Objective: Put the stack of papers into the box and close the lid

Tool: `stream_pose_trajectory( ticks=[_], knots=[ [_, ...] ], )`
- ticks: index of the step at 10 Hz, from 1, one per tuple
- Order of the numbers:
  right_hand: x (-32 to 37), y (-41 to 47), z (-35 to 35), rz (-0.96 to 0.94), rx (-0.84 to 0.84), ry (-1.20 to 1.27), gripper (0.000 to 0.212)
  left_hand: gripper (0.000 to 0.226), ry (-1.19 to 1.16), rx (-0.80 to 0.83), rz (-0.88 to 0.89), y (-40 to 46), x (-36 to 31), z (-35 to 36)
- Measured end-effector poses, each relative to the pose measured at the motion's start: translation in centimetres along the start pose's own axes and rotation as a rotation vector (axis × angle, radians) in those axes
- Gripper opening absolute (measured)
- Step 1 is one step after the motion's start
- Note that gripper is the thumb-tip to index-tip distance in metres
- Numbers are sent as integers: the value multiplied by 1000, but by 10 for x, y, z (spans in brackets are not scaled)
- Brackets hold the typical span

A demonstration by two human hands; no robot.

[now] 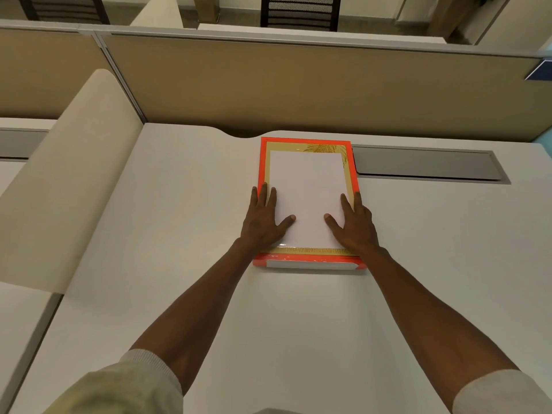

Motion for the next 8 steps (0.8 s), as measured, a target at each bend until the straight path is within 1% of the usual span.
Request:
stream_pose_trajectory(
  ticks=[1, 2, 3, 4, 5, 6, 7, 8],
  knots=[
    [-8, -14, 0, 35, -33, 59, 86, 95, -51, -19, -34, -15, 5, 1],
    [-19, -57, 7, 17, -107, 83, 89, 90, -96, -72, -26, -56, 9, 14],
    [-18, -75, 9, -42, -169, 46, 86, 86, -64, -137, -7, -72, 9, 16],
    [-16, -79, 6, -42, -192, 6, 82, 81, -31, -158, 2, -75, 8, 12],
    [-14, -80, 4, -48, -191, -16, 82, 81, -3, -129, 6, -76, 7, 12],
    [-15, -82, 5, -35, -149, -42, 86, 82, 15, -82, 2, -78, 5, 11],
    [-15, -83, 2, -37, -96, -53, 90, 84, 63, -68, 15, -78, 1, 6],
    [-16, -83, -13, -89, -109, -134, 95, 86, 180, -94, 91, -77, -13, -13]
  ],
)
Point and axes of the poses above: each hand's wrist, its own y-axis towards the middle knuckle, its own z-axis out of the palm, x = y × z, the point moved 9 cm from there along y, towards the middle knuckle, and after that the axes turned 8 degrees about -x, right-handed, at the moved point
